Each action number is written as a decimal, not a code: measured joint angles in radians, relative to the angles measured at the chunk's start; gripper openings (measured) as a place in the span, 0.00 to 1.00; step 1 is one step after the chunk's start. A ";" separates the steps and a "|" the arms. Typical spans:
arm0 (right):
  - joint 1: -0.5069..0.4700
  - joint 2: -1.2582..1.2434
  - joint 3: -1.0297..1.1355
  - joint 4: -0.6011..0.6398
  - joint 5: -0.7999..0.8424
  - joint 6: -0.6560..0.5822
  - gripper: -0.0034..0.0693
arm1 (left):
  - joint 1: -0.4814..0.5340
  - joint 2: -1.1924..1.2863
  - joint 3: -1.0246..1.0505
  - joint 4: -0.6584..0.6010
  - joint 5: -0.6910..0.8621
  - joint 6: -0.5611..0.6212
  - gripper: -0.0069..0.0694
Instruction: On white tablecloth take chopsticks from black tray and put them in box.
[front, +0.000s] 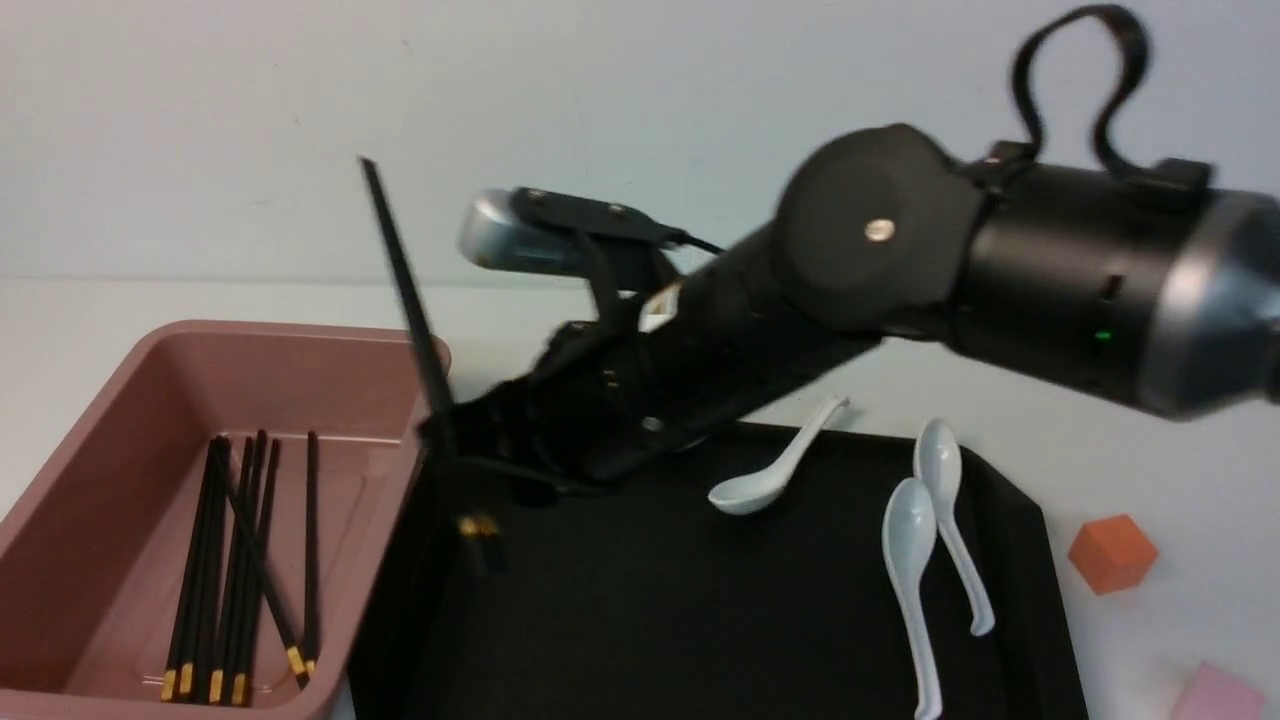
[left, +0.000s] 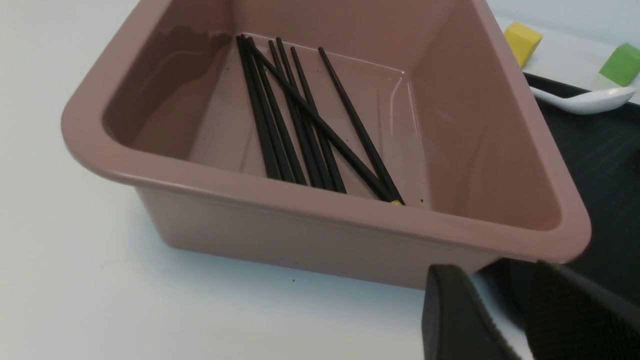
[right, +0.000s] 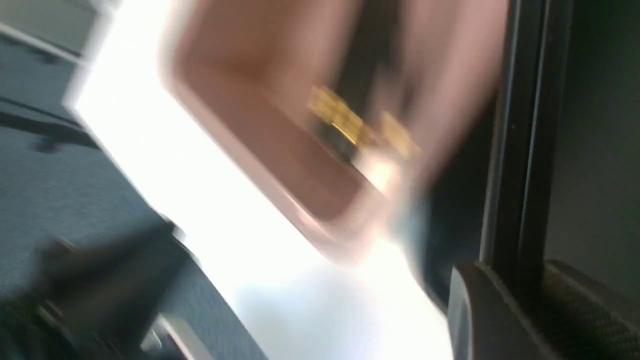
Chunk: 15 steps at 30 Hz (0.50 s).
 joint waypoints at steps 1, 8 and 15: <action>0.021 0.035 -0.025 0.014 -0.033 -0.023 0.25 | 0.000 0.000 0.000 0.000 0.000 0.000 0.40; 0.151 0.304 -0.179 0.054 -0.310 -0.138 0.26 | 0.000 0.000 0.000 0.000 0.000 -0.001 0.40; 0.168 0.347 -0.180 0.035 -0.315 -0.141 0.48 | 0.000 0.000 0.000 0.000 0.000 -0.001 0.40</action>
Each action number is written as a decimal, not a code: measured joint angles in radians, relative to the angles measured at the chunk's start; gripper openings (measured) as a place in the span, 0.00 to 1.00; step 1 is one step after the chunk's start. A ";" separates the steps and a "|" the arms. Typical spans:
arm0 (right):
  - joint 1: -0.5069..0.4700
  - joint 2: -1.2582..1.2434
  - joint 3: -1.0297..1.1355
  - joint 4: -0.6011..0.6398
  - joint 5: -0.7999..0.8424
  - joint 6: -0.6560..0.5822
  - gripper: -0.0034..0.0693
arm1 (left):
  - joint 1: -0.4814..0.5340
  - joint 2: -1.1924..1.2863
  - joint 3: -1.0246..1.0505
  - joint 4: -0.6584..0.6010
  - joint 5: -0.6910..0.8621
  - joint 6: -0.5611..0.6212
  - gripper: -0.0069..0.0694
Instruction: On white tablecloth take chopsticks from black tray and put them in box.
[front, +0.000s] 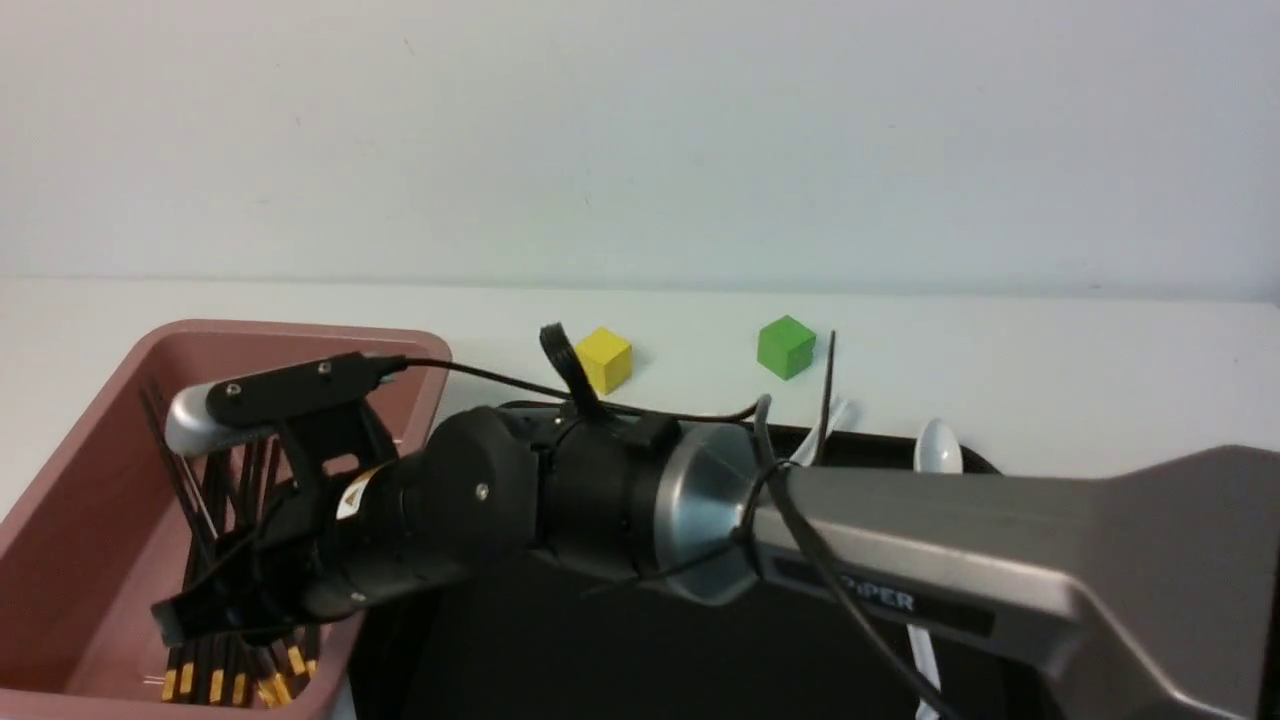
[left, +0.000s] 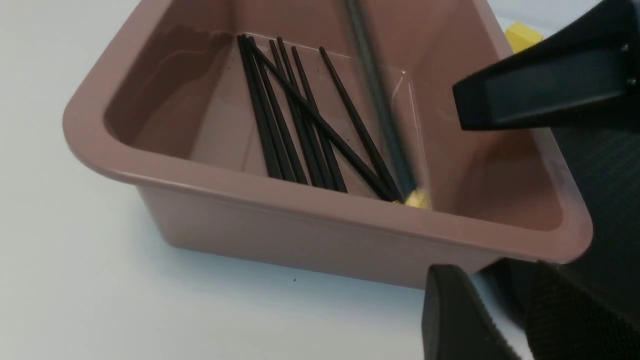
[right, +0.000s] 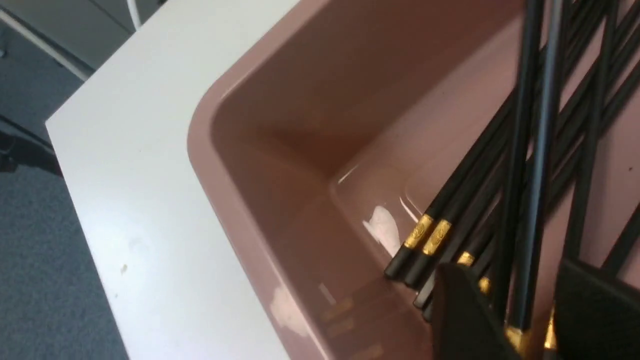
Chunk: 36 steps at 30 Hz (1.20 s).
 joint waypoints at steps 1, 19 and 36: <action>-0.002 -0.007 -0.001 -0.006 0.014 0.000 0.49 | 0.000 0.000 0.000 0.000 0.000 0.000 0.40; -0.284 -0.838 0.014 -0.510 0.905 0.054 0.03 | 0.000 0.000 0.000 0.000 0.000 0.000 0.40; -0.302 -1.842 1.274 -0.432 0.048 0.073 0.04 | 0.000 0.000 0.000 0.000 0.000 0.000 0.40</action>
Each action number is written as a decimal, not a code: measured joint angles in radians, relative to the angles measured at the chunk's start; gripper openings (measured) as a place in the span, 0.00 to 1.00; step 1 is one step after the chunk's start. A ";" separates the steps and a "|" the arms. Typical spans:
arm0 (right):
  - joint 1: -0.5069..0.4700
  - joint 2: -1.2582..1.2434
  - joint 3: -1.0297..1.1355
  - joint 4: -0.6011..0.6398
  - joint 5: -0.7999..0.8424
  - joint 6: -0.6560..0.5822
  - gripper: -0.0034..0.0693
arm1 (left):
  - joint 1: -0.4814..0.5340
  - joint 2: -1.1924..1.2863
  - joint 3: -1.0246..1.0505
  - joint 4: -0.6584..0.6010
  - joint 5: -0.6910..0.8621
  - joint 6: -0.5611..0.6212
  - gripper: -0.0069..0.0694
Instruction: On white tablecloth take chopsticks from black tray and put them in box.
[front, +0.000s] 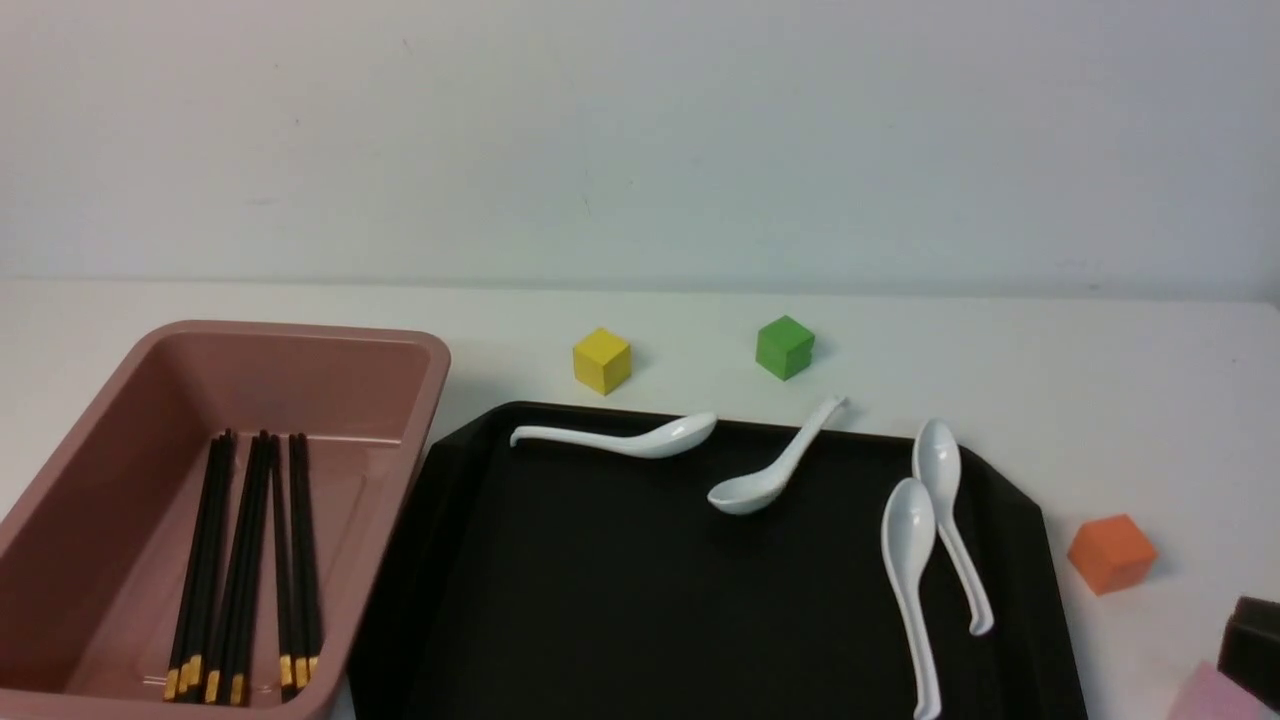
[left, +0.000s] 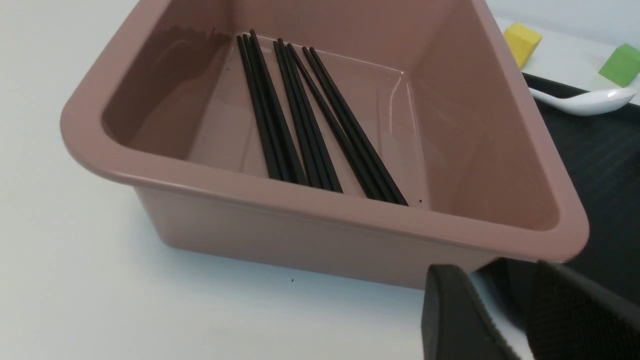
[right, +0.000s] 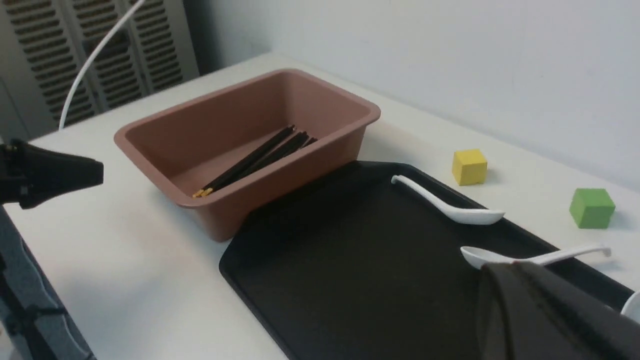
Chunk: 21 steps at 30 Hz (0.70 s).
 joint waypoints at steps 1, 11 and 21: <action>0.000 -0.020 0.028 0.005 -0.024 0.000 0.04 | 0.000 0.000 0.000 0.000 0.000 0.000 0.40; 0.000 -0.036 0.083 0.014 -0.078 0.001 0.05 | 0.000 0.000 0.000 0.000 0.000 0.000 0.40; 0.000 -0.036 0.083 0.014 -0.082 0.001 0.06 | 0.000 0.000 0.000 0.000 0.000 0.000 0.40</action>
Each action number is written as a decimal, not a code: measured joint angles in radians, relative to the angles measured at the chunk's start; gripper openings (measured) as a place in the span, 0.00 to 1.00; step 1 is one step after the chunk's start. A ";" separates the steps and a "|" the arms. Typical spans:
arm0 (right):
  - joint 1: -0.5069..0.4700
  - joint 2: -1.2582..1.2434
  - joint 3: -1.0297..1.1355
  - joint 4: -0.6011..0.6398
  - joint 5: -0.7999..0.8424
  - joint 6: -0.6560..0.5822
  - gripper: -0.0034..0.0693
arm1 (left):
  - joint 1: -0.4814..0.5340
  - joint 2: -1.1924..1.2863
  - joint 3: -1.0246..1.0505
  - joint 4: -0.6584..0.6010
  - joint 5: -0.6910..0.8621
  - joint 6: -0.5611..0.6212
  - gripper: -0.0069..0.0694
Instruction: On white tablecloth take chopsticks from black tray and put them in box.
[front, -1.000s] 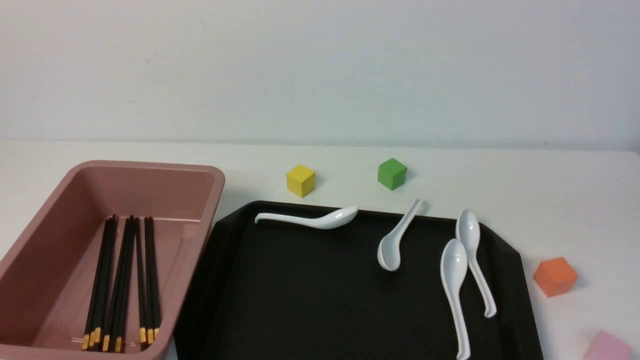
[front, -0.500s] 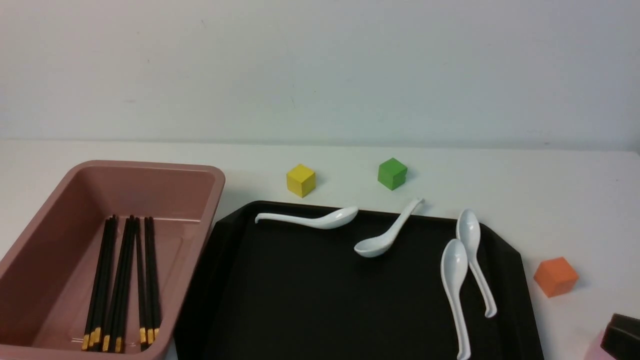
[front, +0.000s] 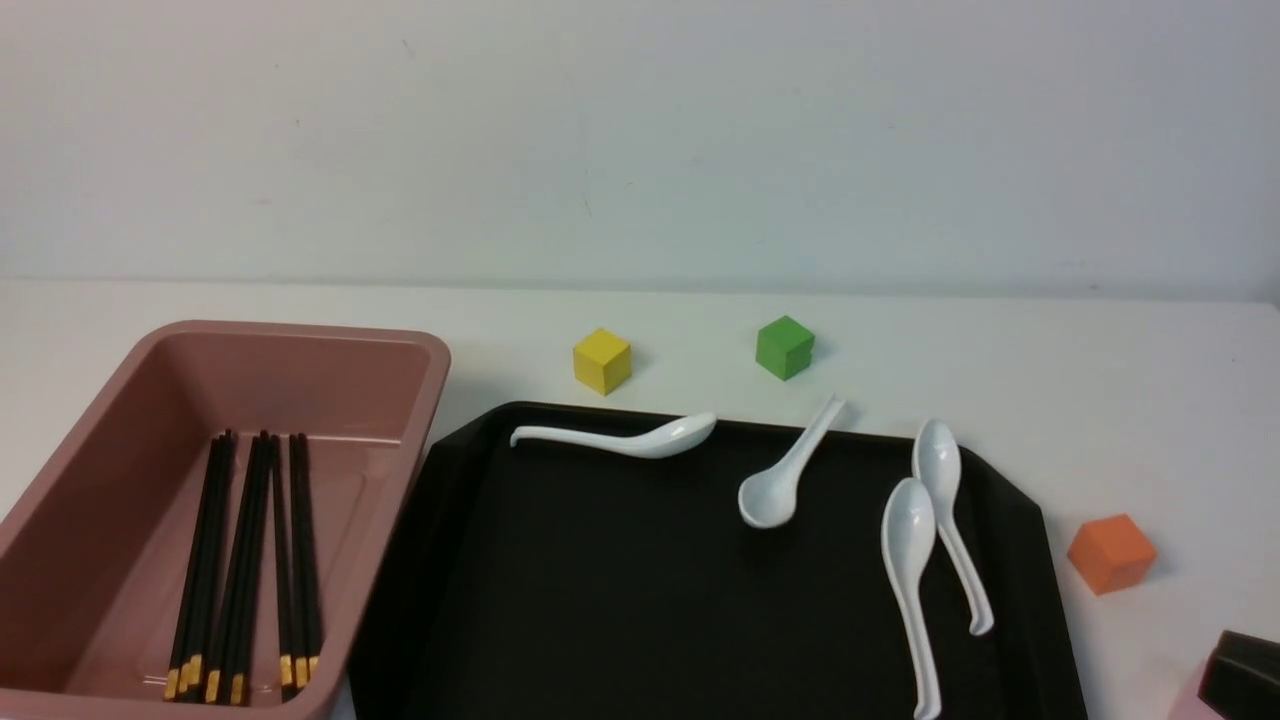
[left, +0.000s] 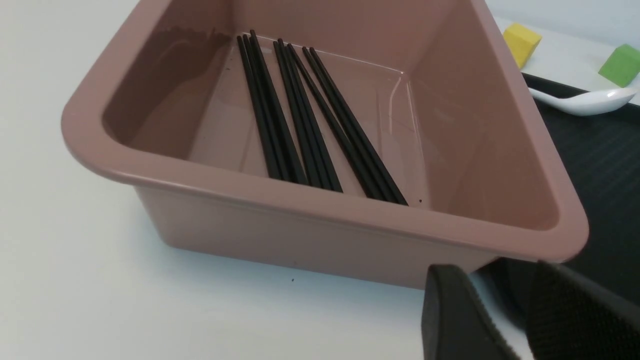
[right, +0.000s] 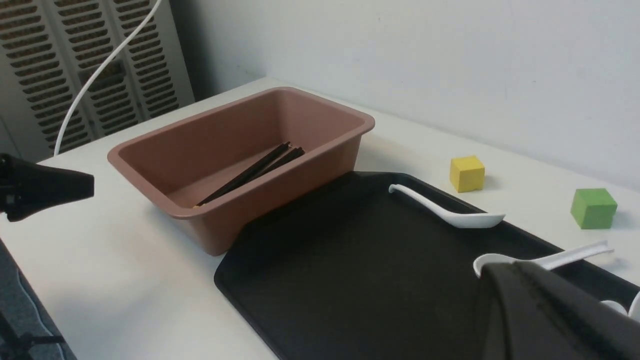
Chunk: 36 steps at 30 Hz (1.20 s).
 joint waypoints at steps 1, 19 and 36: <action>0.000 0.000 0.000 0.000 0.000 0.000 0.06 | 0.000 0.000 0.000 0.000 0.000 0.000 0.40; -0.265 -0.168 0.211 -0.234 -0.017 0.195 0.08 | 0.000 0.000 0.000 0.000 0.000 0.000 0.40; -0.428 -0.295 0.380 -0.240 0.067 0.197 0.11 | 0.000 0.000 0.000 0.000 0.000 0.000 0.40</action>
